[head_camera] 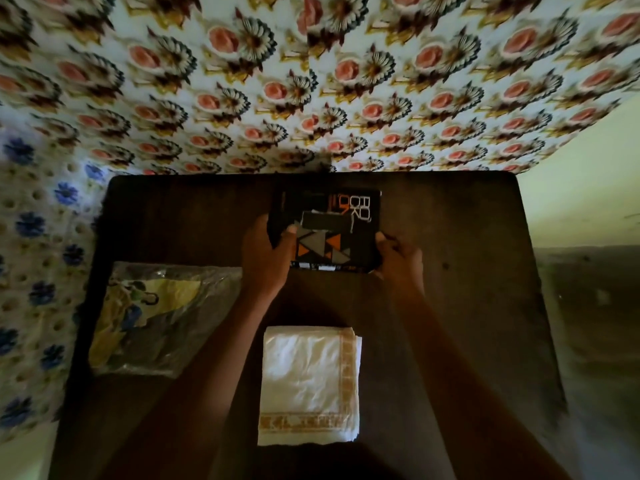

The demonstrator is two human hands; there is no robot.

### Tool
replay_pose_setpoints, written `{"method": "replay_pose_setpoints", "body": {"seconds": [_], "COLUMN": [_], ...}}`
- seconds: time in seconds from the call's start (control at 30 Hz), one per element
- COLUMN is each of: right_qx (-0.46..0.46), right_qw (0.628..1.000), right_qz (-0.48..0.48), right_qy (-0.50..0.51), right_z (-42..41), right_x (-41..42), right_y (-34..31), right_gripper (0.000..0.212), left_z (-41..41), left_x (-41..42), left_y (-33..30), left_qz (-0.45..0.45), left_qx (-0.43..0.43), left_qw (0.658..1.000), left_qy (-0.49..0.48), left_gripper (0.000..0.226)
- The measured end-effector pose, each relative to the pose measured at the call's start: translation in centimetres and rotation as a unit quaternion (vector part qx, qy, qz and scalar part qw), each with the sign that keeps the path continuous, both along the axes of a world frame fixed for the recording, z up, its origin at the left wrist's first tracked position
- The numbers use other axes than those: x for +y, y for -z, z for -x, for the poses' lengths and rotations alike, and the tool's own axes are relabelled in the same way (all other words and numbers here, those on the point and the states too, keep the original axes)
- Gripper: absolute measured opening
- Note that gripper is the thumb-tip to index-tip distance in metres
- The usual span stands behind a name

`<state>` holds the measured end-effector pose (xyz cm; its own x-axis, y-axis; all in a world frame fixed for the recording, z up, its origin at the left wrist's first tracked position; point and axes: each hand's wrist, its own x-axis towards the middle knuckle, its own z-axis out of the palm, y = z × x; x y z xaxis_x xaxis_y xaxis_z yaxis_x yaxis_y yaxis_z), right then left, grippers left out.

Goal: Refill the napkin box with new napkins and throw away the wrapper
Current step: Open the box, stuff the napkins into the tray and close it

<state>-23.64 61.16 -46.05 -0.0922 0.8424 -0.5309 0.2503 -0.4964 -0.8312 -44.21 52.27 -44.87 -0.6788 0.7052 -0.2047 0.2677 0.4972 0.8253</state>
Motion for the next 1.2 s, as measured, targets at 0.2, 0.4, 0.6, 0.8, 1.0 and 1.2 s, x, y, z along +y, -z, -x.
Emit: {"method": "replay_pose_setpoints", "body": {"seconds": [0.2, 0.4, 0.6, 0.8, 1.0, 1.2], "right_qx": [0.058, 0.075, 0.141, 0.065, -0.039, -0.057], "right_qw": [0.996, 0.991, 0.975, 0.985, 0.978, 0.985], "right_qz": [0.068, 0.097, 0.148, 0.056, -0.121, -0.104], "right_qy": [0.009, -0.056, -0.086, -0.152, -0.167, -0.126], "right_z": [-1.7, -2.7, -2.9, -3.0, -5.1, -5.9], "right_x": [-1.7, 0.8, 2.9, 2.5, 1.1, 0.9], "right_y": [0.3, -0.5, -1.5, -1.3, -0.4, -0.3], "right_gripper": [0.022, 0.038, 0.052, 0.064, 0.056, 0.044], "left_z": [-1.6, -1.6, -1.0, -0.4, -0.3, -0.3], "left_x": [-1.7, -1.6, -1.1, -0.9, -1.0, -1.2], "left_y": [0.5, 0.0, -0.3, -0.4, -0.9, -0.9], "left_qz": [0.072, 0.065, 0.077, 0.084, 0.077, 0.085], "left_qx": [0.027, 0.021, 0.048, 0.062, 0.053, 0.055], "left_qw": [0.997, 0.998, 0.995, 0.992, 0.992, 0.992], "left_qy": [0.02, 0.017, 0.04, 0.075, 0.084, 0.073], "left_gripper": [0.073, 0.068, 0.07, 0.048, 0.048, 0.056]}}
